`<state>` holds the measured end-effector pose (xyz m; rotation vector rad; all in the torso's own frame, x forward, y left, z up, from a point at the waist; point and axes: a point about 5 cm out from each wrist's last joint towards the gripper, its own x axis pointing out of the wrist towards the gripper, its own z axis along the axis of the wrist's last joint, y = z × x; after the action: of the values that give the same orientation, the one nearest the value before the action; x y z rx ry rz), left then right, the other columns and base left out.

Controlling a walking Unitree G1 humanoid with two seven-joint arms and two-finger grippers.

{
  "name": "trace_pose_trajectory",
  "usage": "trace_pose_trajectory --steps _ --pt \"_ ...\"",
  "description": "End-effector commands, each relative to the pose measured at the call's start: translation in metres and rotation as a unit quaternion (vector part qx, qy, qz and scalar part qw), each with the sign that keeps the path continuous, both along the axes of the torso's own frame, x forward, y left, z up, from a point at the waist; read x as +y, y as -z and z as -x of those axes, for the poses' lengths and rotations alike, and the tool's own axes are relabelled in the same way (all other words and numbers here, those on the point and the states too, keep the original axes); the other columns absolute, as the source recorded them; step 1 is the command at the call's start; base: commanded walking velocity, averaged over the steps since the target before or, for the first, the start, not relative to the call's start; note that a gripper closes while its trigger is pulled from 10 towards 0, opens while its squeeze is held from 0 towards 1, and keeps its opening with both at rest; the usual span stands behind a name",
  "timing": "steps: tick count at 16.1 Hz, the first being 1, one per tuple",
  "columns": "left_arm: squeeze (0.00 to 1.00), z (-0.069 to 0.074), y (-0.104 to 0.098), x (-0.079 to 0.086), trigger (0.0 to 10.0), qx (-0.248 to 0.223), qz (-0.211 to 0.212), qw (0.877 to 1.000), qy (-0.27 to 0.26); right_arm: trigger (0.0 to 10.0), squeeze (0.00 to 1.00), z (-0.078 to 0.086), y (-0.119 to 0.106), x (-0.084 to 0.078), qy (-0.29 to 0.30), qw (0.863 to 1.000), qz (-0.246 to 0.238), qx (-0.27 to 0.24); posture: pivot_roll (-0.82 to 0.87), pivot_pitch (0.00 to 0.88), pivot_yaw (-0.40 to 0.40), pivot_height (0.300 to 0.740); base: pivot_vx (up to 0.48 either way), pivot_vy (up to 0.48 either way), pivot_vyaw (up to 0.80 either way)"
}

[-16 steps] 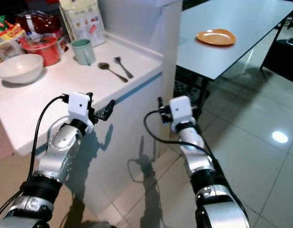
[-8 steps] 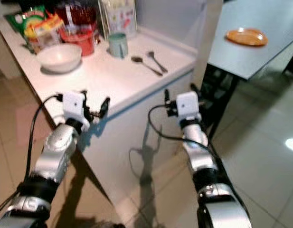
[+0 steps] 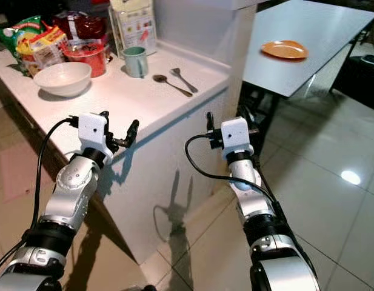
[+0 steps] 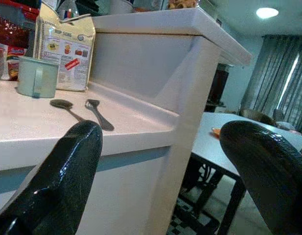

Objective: Setting the table

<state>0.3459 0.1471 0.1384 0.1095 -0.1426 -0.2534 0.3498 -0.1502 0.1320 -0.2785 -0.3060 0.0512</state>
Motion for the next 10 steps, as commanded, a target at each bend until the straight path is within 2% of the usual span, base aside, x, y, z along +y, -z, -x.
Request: trace_pose_trajectory --steps 1,4,8,10 --pt "0.0 -0.002 -0.003 0.001 10.0 -0.004 -0.002 1.0 -0.005 10.0 0.0 -0.004 -0.009 0.001 -0.001 1.0 -0.004 -0.014 -0.02 0.001 0.068 0.74 0.266 0.0 0.0" --pt "0.0 -0.003 -0.005 0.003 10.0 -0.003 0.001 1.0 -0.009 10.0 0.0 -0.002 -0.004 0.004 -0.005 1.0 -0.004 -0.007 -0.01 0.004 0.07 0.74 0.355 0.324 0.0" --pt "0.0 -0.004 -0.006 0.003 10.0 -0.002 -0.008 1.0 -0.009 10.0 0.0 -0.001 0.0 0.007 -0.009 1.0 0.0 0.0 -0.01 0.005 0.074 0.74 0.0 0.444 0.0" --pt "0.0 -0.004 -0.006 0.002 10.0 -0.001 -0.011 1.0 -0.006 10.0 0.0 0.0 0.002 0.007 -0.011 1.0 0.001 0.004 -0.01 0.006 0.076 0.74 0.296 0.377 0.0"
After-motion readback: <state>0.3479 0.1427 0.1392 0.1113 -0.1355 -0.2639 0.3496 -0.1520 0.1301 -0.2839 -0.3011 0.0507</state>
